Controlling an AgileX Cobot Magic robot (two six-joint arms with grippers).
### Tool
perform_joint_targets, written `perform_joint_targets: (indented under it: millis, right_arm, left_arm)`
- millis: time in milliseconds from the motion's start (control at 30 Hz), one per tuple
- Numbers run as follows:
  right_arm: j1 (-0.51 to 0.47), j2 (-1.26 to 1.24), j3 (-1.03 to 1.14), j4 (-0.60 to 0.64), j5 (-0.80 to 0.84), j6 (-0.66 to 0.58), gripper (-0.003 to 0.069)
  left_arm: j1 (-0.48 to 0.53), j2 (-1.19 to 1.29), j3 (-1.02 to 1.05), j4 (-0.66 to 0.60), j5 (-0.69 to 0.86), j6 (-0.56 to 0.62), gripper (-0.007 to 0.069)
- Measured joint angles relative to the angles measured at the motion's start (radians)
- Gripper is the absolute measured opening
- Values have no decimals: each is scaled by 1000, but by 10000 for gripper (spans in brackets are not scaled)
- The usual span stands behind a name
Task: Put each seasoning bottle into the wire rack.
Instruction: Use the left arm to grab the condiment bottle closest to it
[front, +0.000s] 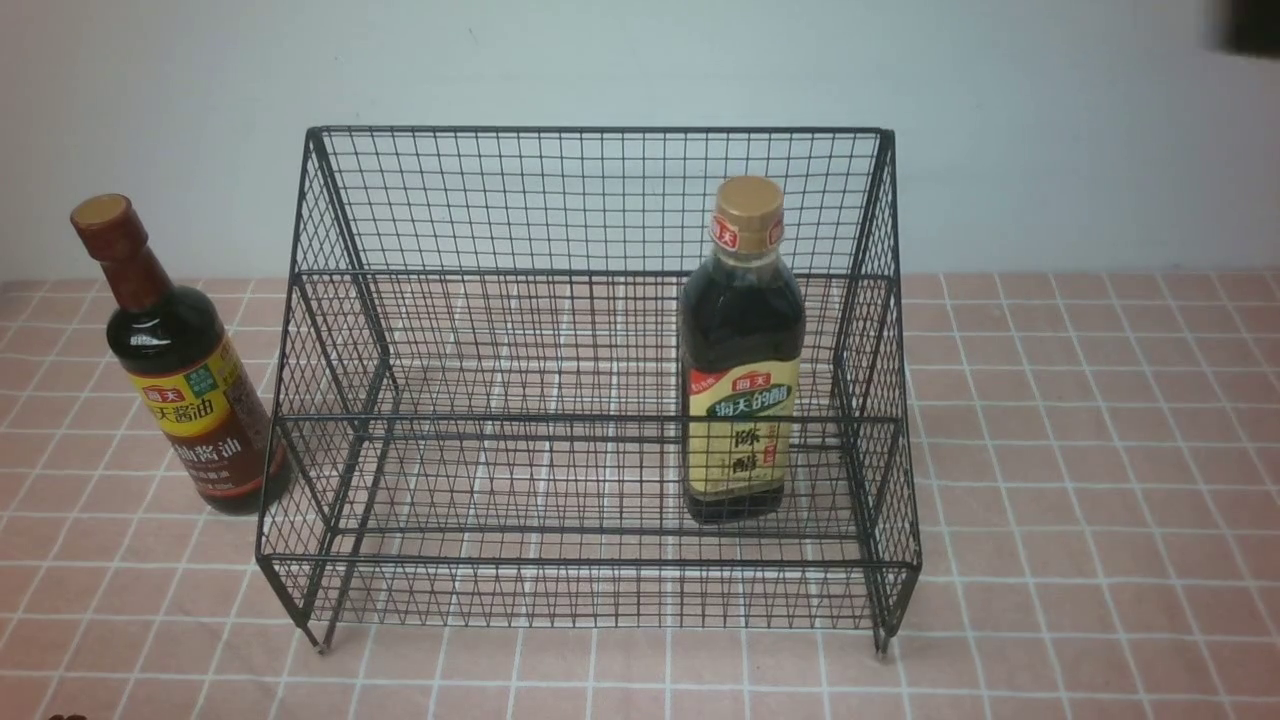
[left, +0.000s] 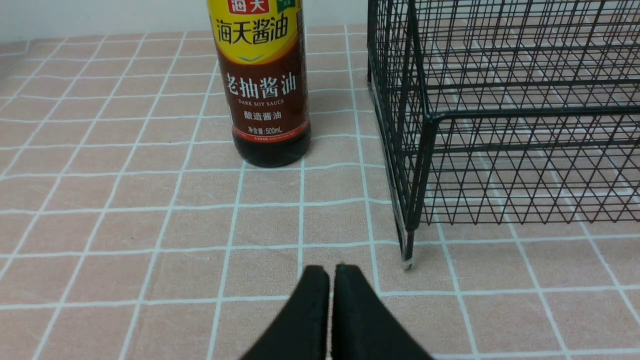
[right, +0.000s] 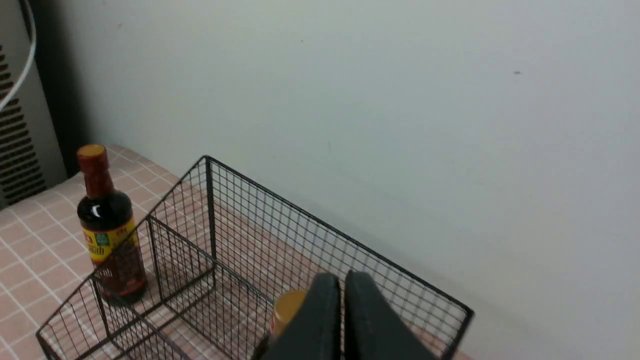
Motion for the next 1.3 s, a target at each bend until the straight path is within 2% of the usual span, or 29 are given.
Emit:
perform_joint_targets:
  millis: [133, 200, 367, 433, 533, 700, 1000, 1100, 1300]
  right_arm:
    - [0, -138, 1, -110, 182, 189, -12]
    - [0, -207, 29, -126, 212, 253, -12]
    - [0, -393, 156, -148, 144, 359, -12]
    - [0, -506, 254, -170, 69, 401, -13]
    - [0, -609, 366, -170, 11, 423, -13]
    - [0, -717, 514, -170, 6, 427, -13]
    - [-7, -769, 690, -202, -18, 424, -13]
    - [-70, -794, 781, -224, -73, 401, -13]
    - [-277, -845, 1012, -252, -210, 343, -13]
  left_arm:
    - [0, 0, 0, 0, 0, 0, -4]
    - [0, 0, 0, 0, 0, 0, -4]
    - [0, 0, 0, 0, 0, 0, -4]
    - [0, 0, 0, 0, 0, 0, -4]
    - [0, 0, 0, 0, 0, 0, -4]
    - [0, 0, 0, 0, 0, 0, -4]
    - [0, 0, 0, 0, 0, 0, -4]
    - [0, 0, 0, 0, 0, 0, -4]
    - [0, 0, 0, 0, 0, 0, -4]
